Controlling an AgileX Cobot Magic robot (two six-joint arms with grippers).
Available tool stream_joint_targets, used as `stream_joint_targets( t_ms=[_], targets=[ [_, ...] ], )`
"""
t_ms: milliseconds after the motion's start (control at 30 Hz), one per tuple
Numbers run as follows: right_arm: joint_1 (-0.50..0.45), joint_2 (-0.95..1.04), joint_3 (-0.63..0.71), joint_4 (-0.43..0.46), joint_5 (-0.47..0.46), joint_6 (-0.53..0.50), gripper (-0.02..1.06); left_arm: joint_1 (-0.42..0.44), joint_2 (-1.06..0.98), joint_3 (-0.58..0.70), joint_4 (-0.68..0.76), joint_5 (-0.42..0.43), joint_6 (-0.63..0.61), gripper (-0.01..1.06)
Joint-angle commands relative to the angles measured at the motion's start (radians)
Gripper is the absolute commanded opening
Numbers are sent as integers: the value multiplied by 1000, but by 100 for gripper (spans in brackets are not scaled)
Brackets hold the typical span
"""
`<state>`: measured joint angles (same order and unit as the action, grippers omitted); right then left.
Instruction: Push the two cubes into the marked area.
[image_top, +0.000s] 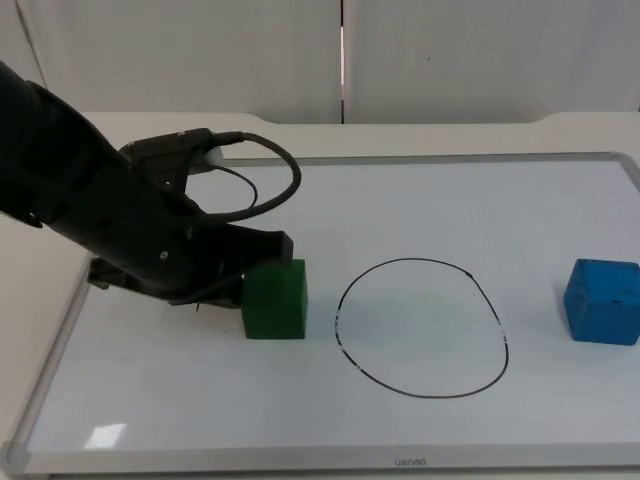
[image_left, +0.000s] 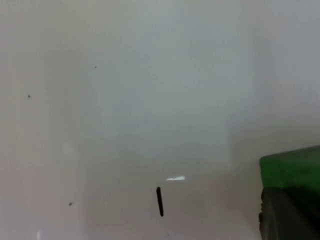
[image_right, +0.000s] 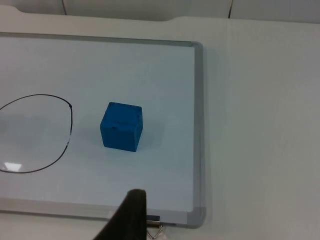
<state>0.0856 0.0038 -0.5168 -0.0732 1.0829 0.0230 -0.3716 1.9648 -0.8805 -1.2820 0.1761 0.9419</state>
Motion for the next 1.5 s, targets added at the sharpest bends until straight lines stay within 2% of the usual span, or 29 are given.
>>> stream_joint_targets(
  t_ms=[0,267,467,567,1067,1167,1267,1467],
  targets=[
    [-4,-4,3,1,-4,-8,105,-12,0,-3,-18,2,-5,0],
    [-4,-4,3,1,-4,-8,105,-13,0,-3,-18,16,-5,0],
    [-4,-4,3,1,-4,-8,105,-13,0,-36,-18,-5,7,0],
    [-4,-4,3,1,-4,-8,105,-13,0,-52,-22,24,7,0],
    [-4,-4,3,1,-4,-8,105,-50,39,-52,-33,28,-5,0],
    [-4,-4,3,1,-4,-8,105,-71,39,-52,-33,18,-5,0],
    [-4,-4,3,1,-4,-8,105,-107,39,-52,-36,-37,-5,0],
    [-4,-4,3,1,-4,-8,105,-116,39,-52,-34,-50,-5,0]
  ],
)
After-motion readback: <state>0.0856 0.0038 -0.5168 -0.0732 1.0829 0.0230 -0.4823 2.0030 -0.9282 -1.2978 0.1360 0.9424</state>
